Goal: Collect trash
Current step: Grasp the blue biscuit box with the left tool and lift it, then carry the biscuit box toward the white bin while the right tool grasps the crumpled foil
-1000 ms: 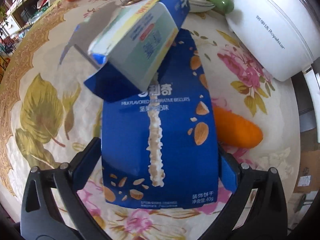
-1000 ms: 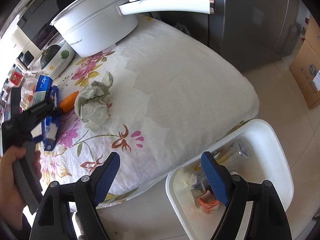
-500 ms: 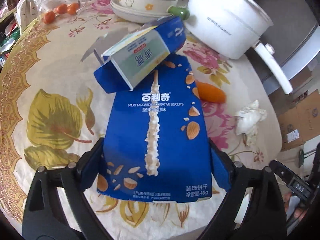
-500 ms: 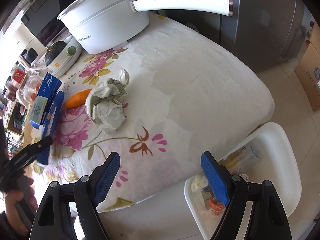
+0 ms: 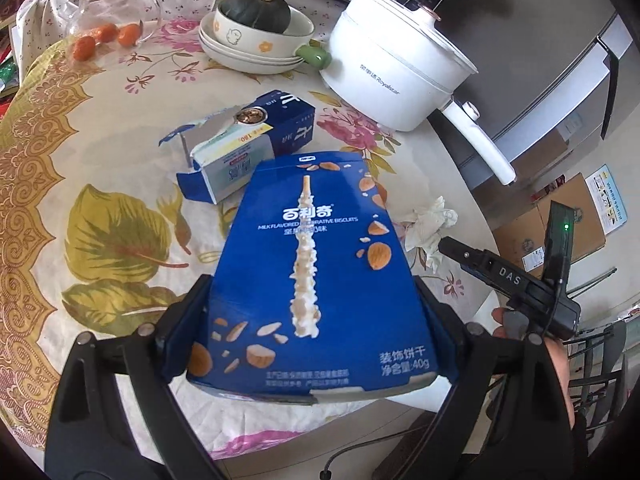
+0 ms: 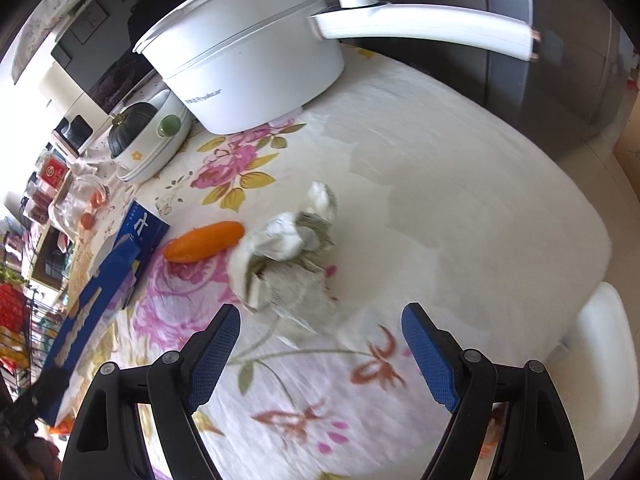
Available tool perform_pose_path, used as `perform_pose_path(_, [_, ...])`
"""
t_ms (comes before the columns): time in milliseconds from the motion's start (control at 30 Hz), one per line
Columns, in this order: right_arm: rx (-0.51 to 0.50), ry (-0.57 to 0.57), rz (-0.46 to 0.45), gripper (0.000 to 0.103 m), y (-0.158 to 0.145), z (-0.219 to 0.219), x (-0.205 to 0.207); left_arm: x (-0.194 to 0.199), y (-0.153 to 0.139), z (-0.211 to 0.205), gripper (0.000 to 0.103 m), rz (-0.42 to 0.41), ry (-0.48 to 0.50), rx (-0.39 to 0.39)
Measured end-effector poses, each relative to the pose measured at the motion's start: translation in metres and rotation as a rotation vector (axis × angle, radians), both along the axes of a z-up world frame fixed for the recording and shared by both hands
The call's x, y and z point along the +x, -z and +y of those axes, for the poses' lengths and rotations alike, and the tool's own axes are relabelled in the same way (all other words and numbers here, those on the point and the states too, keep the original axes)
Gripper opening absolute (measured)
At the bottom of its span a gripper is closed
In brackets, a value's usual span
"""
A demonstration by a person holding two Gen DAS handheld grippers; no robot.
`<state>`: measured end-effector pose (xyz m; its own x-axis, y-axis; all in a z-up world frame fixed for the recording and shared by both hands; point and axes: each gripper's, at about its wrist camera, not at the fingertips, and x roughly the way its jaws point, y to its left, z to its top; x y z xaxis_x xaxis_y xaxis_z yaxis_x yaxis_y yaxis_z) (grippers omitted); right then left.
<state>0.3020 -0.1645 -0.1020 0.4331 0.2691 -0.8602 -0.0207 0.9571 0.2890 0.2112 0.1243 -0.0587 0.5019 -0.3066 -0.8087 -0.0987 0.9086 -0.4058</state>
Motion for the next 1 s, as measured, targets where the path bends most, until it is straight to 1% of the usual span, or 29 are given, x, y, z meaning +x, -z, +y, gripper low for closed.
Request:
perform_pose_path(100, [-0.009,0.005,-0.006,0.084,0.005,0.01,0.009,-0.003,-0.003,0.004,0.093,-0.012,0.002,0.001])
perform_pose_path(200, [-0.02,0.027,-0.003,0.084,0.009,0.014,0.017,-0.004,0.0,0.003,0.093,-0.006,0.004,-0.007])
perform_pose_path(267, [-0.01,0.037,0.01,0.081,0.013,0.015,0.023,-0.004,-0.001,0.002,0.093,-0.005,0.006,-0.011])
perform_pose_path(300, [-0.002,0.037,0.019,0.074,0.015,0.015,0.026,-0.004,-0.002,0.0,0.093,-0.006,0.009,-0.013])
perform_pose_path(367, [-0.024,0.026,0.006,0.062,0.015,0.017,0.027,-0.004,-0.003,-0.003,0.093,-0.012,0.016,-0.015])
perform_pose_path(400, [-0.028,0.009,0.012,0.047,0.016,0.018,0.027,-0.004,-0.004,-0.005,0.093,-0.015,0.021,-0.014])
perform_pose_path(467, [-0.04,-0.007,0.01,0.043,0.014,0.017,0.023,-0.004,-0.005,-0.008,0.093,-0.019,0.032,-0.013])
perform_pose_path(533, [-0.027,-0.01,0.009,0.038,0.011,0.012,0.016,-0.004,-0.006,-0.011,0.093,-0.02,0.038,-0.014])
perform_pose_path(600, [-0.016,-0.007,0.015,0.036,0.008,0.006,0.008,-0.005,-0.007,-0.013,0.093,-0.023,0.042,-0.017])
perform_pose_path(733, [-0.033,-0.016,0.017,0.035,-0.002,-0.005,-0.015,-0.009,-0.013,-0.02,0.093,-0.039,0.054,-0.029])
perform_pose_path(1000, [-0.06,-0.028,-0.031,0.035,-0.036,-0.03,-0.069,-0.025,-0.025,-0.046,0.093,-0.078,0.11,-0.047])
